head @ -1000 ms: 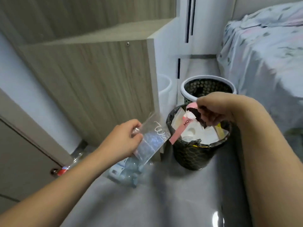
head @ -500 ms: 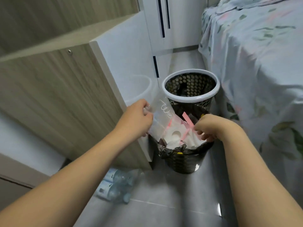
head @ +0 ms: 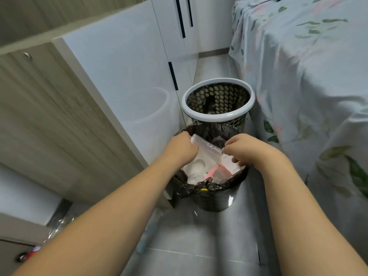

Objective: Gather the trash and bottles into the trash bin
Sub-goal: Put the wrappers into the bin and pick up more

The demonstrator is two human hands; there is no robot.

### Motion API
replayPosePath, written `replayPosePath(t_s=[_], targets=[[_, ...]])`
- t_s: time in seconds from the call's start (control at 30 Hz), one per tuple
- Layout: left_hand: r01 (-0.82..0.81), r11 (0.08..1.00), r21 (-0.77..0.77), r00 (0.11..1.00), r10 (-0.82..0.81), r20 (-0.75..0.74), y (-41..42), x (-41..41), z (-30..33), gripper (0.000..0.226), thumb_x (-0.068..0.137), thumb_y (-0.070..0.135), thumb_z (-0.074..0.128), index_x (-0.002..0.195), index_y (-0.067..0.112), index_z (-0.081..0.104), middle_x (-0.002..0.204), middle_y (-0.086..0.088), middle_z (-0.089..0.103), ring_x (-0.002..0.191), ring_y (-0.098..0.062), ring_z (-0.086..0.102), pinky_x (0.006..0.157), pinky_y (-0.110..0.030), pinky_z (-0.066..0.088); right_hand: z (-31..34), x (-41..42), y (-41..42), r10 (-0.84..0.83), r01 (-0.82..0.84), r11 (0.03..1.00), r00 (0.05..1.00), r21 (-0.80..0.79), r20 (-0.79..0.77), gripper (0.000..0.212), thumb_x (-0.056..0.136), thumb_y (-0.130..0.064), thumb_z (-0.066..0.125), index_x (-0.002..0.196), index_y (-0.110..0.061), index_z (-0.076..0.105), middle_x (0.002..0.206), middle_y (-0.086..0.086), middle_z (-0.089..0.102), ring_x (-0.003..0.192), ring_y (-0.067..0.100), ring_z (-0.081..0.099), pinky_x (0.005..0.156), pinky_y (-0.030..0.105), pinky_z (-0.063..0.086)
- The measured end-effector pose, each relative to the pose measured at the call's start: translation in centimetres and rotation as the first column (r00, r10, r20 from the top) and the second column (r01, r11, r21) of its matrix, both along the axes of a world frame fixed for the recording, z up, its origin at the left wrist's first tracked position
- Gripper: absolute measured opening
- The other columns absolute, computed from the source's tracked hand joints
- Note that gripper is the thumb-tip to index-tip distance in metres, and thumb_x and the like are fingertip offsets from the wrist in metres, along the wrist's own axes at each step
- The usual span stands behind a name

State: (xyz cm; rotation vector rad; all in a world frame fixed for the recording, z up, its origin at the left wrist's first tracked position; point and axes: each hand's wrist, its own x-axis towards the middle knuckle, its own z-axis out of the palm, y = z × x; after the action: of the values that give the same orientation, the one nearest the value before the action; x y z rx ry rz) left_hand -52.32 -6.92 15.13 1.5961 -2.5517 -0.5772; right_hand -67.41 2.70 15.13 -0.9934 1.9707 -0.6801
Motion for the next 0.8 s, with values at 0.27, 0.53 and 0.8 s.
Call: replayPosePath(t_s=[0.27, 0.53, 0.8], targets=[[0.116, 0.981, -0.155, 0.993, -0.114, 0.025, 2.6, 4.1, 1.3, 0.028, 0.1, 0.027, 0.039, 0.107, 0.007, 0.057, 0.102, -0.012, 0.065, 0.094, -0.031, 0.058, 0.075, -0.036, 0.045, 1.1, 2.5, -0.5, 0.124, -0.125, 0.992, 0.991, -0.008, -0.055, 0.024, 0.086, -0.013, 0.055, 0.107, -0.007, 0.065, 0.077, 0.008, 0.054, 0.069, 0.022, 0.047, 0.063, 0.033, 0.039], [0.097, 0.993, -0.069, 0.993, -0.093, 0.067, 6.2, 13.8, 1.6, 0.03, 0.098, 0.031, 0.043, 0.116, 0.012, 0.057, 0.113, -0.01, 0.064, 0.101, -0.029, 0.059, 0.085, -0.039, 0.05, 3.8, 9.5, -0.3, 0.333, -0.328, 0.943, 0.924, 0.06, -0.186, 0.037, 0.088, -0.016, 0.057, 0.124, -0.008, 0.056, 0.111, 0.01, 0.061, 0.103, 0.027, 0.058, 0.085, 0.037, 0.049], [-0.112, 0.989, -0.098, 0.991, 0.119, 0.069, 7.8, 28.8, 1.4, 0.026, 0.094, 0.033, 0.047, 0.108, 0.014, 0.058, 0.11, -0.01, 0.066, 0.102, -0.032, 0.06, 0.085, -0.039, 0.05, 4.7, 24.5, 0.6, 0.671, -0.67, 0.719, 0.602, 0.184, -0.433, 0.009, 0.088, -0.017, 0.052, 0.082, -0.013, 0.057, 0.092, 0.007, 0.055, 0.088, 0.024, 0.052, 0.072, 0.027, 0.038]])
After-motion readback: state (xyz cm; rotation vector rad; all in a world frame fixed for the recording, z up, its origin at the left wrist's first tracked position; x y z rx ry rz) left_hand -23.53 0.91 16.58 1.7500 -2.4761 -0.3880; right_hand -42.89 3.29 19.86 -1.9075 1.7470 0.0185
